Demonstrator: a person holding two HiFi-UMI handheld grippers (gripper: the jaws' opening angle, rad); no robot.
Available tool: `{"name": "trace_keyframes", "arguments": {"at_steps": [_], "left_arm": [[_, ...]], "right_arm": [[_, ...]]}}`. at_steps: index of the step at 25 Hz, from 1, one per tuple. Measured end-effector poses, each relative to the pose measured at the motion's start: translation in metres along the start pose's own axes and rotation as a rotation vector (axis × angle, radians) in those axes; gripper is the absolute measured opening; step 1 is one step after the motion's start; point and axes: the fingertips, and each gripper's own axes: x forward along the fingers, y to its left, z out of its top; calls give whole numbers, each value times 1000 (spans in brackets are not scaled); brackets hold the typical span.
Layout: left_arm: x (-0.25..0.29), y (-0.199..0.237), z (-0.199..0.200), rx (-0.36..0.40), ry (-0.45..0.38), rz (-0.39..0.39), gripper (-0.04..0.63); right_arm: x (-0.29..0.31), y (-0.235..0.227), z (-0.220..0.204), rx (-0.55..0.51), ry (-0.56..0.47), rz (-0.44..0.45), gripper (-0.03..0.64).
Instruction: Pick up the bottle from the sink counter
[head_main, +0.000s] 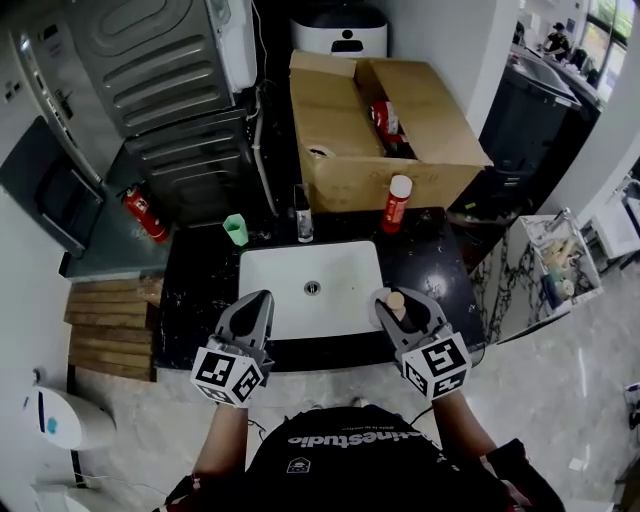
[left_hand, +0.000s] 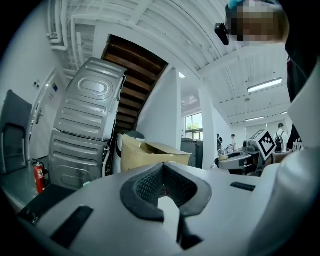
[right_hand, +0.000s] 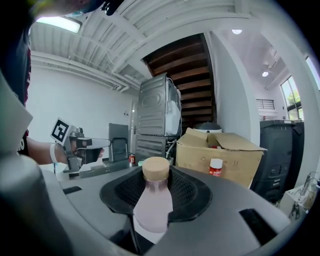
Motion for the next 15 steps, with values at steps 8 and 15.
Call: {"name": "trace_keyframes", "arguments": {"at_steps": [8,15], "left_arm": [[-3,-3,-2,-7,3,-7,12],[1,-8,-4,-4,11,-33,13]], "right_arm": [[-12,-3,-3,1,10,-29,167],[-17,-3,-2,9,5,-43,167]]}}
